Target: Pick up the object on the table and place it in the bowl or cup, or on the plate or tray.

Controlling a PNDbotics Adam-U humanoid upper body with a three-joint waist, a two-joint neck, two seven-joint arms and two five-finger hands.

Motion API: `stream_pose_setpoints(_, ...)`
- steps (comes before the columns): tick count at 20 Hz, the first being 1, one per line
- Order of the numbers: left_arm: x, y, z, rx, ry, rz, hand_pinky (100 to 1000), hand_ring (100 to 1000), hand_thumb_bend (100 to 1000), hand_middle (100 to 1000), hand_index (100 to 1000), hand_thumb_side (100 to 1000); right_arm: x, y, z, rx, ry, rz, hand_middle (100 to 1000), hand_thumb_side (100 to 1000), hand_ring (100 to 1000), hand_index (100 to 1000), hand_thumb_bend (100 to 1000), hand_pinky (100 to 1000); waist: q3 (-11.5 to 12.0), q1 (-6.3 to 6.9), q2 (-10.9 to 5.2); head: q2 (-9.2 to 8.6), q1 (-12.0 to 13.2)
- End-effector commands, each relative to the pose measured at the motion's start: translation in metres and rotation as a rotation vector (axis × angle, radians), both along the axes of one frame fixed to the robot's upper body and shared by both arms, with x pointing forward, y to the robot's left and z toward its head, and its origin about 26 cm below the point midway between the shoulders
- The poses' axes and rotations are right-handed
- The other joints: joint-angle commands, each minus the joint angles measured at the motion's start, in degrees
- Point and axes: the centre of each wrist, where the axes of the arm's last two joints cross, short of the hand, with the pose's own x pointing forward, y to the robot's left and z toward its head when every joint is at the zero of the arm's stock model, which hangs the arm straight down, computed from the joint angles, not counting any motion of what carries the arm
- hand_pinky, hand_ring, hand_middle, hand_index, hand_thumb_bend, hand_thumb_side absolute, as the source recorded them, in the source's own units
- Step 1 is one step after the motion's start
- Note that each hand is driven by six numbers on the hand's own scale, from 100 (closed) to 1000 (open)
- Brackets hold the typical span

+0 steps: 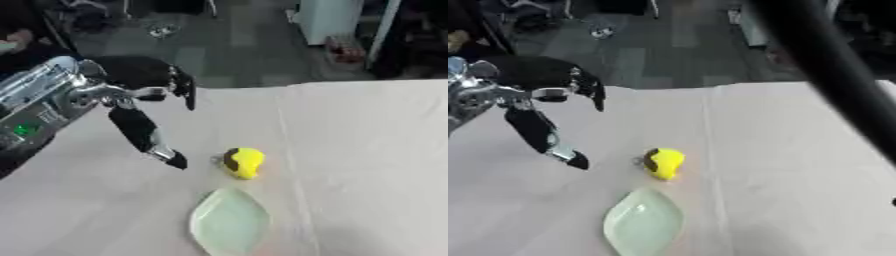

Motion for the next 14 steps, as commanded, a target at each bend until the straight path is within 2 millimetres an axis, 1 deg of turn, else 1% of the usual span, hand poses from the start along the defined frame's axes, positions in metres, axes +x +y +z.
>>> stream_pose_setpoints(1, 0.005, 0.003, 0.007, 0.023, -0.030, -0.011, 922, 768, 646, 776, 772, 754, 0.002, -0.004, 0.010, 0.014, -0.067, 0.032, 426, 895, 380, 305, 100, 178, -0.3, 0.04, -0.29, -1.71, 0.6)
stream_pose_setpoints(4, 0.008, 0.005, 0.005, 0.040, 0.012, -0.020, 918, 767, 647, 778, 777, 749, 0.003, -0.005, 0.012, 0.014, -0.067, 0.043, 426, 893, 381, 307, 100, 179, -0.7, 0.13, -0.21, -1.53, 1.2)
stream_pose_setpoints(9, 0.015, 0.002, 0.004, 0.000, 0.055, -0.032, 905, 756, 651, 780, 782, 739, 0.005, -0.009, 0.017, 0.017, -0.073, 0.052, 426, 890, 381, 312, 100, 180, -1.2, 0.19, -0.17, 1.30, 2.9)
stream_pose_setpoints(10, 0.015, 0.002, 0.004, -0.006, 0.058, -0.035, 906, 758, 645, 779, 781, 747, 0.005, -0.010, 0.018, 0.019, -0.073, 0.052, 426, 890, 381, 312, 100, 181, -1.2, 0.17, -0.13, 1.56, 3.0)
stream_pose_setpoints(12, 0.015, 0.001, 0.005, 0.003, 0.061, -0.041, 915, 763, 666, 778, 783, 724, 0.006, -0.011, 0.019, 0.021, -0.073, 0.057, 426, 889, 380, 309, 100, 180, -1.4, 0.23, -0.03, 1.88, 3.4)
stream_pose_setpoints(14, 0.016, 0.001, 0.007, 0.015, 0.058, -0.045, 916, 762, 665, 778, 783, 725, 0.007, -0.011, 0.020, 0.017, -0.073, 0.066, 426, 890, 381, 308, 100, 180, -1.5, 0.33, 0.03, 1.90, 3.8)
